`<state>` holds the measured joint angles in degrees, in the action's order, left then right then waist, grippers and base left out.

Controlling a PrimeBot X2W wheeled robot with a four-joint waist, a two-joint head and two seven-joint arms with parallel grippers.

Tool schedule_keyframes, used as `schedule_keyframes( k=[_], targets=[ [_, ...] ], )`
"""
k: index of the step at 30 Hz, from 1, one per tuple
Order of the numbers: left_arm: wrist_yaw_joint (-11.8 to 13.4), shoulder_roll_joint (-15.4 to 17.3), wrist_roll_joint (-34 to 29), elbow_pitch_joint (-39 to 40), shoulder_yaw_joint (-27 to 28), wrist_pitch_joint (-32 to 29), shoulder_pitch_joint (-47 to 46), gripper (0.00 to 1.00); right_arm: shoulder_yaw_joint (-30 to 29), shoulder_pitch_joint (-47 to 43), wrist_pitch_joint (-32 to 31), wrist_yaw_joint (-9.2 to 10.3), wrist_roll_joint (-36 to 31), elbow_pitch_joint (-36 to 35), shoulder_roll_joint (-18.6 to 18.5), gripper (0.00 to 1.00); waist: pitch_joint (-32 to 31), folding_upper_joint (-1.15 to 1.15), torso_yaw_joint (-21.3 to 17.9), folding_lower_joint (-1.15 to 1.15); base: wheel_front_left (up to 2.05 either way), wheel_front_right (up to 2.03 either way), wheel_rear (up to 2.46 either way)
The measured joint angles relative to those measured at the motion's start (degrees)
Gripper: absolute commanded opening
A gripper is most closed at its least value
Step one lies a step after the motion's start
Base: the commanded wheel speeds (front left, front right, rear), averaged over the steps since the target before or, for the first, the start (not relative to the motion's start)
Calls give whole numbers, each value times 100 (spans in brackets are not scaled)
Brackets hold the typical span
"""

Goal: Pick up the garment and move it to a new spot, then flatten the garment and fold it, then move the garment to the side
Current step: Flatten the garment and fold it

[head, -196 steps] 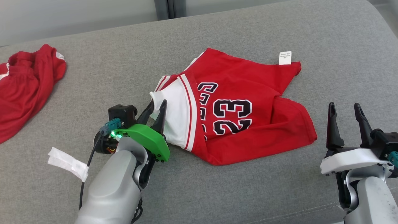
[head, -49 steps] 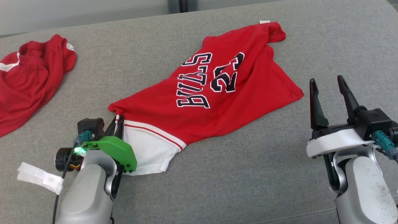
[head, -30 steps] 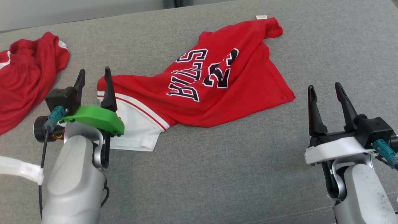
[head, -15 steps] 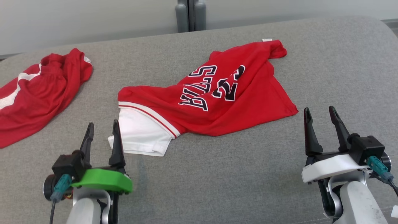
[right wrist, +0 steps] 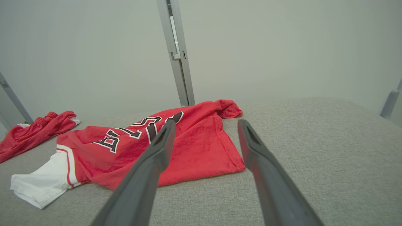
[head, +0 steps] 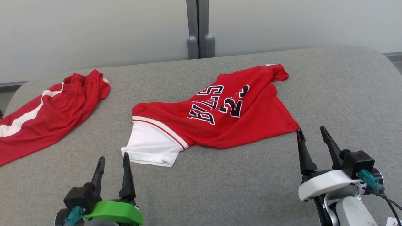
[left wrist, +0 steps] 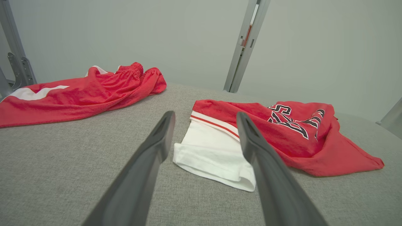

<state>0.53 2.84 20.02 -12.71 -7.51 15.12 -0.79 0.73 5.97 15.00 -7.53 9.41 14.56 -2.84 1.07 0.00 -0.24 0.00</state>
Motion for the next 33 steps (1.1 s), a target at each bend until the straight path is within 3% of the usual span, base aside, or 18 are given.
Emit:
schedule_keyframes(
  k=[18,33],
  targets=[
    [47,3,-58,-240,-132,0,63,100,-3,-26,0,0,-32,68,-1,100,42,0,36,0,0,0,0],
    [110,327,62,-2071,-98,-1597,-1685,100,149,343,3,0,-163,312,2,100,711,0,-100,0,0,0,0]
  ],
)
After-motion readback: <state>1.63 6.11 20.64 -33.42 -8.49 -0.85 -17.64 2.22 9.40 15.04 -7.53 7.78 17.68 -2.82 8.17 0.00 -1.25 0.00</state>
